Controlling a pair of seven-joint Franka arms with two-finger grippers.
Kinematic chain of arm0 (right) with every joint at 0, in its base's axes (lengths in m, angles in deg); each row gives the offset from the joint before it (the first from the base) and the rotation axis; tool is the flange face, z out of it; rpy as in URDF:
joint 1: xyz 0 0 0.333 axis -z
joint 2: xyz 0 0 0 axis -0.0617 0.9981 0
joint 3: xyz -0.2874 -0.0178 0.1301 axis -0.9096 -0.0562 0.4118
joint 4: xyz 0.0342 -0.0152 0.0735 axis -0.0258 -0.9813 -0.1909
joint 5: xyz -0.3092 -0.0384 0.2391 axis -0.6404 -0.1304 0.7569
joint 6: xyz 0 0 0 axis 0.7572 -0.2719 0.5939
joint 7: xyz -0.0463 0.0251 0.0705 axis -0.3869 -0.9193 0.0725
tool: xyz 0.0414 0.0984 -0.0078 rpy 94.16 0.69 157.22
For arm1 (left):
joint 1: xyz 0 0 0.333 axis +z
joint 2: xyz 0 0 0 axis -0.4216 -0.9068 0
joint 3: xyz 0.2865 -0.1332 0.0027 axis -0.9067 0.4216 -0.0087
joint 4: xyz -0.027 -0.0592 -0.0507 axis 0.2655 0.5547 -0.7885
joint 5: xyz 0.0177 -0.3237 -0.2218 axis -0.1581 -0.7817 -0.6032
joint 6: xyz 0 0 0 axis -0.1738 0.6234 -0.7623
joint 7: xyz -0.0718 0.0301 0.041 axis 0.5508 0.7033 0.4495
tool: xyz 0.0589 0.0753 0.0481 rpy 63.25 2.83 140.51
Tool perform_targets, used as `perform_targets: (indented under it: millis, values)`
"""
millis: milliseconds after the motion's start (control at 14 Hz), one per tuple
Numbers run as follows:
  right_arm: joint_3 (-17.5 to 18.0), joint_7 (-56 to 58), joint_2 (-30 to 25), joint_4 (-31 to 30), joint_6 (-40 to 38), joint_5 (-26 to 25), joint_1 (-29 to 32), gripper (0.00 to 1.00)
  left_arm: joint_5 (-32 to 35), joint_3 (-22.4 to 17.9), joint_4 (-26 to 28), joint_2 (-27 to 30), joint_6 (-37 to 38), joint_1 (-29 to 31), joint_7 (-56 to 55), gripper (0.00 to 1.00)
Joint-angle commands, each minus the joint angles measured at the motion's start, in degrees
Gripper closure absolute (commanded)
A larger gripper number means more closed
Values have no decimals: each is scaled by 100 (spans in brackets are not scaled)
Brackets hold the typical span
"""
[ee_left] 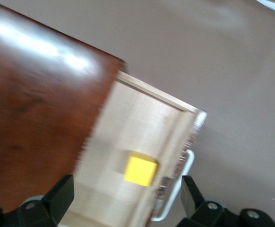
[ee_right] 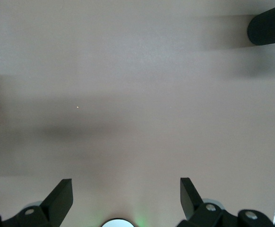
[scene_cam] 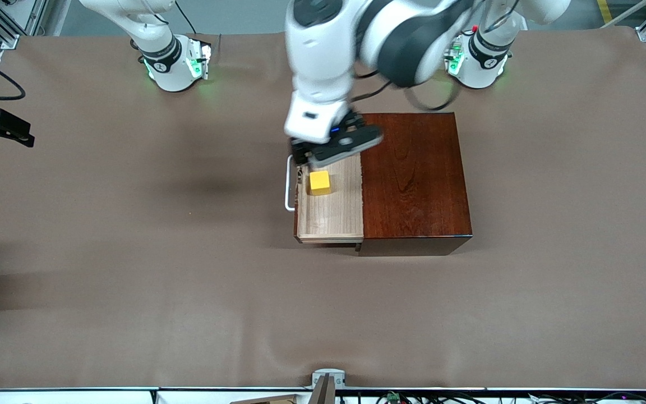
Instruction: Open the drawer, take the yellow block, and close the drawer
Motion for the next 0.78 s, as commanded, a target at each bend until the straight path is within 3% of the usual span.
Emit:
perform_targets:
  millis: [0,356,570,712]
  values:
    - [82,-9,89,25,2,-91,143,0,22,55,206,525,591,424,754,0]
    - [91,-26,265,26,124,67,73,0,22,72,311,1202,1463,1486,2450,0]
    - [108,-122,423,26,282,138,-15,0,-22,99,898,1790,1464,2304,3812,0]
    - [117,-761,476,26,318,190,-207,0,-22,99,1251,2054,1464,2769,4585,0]
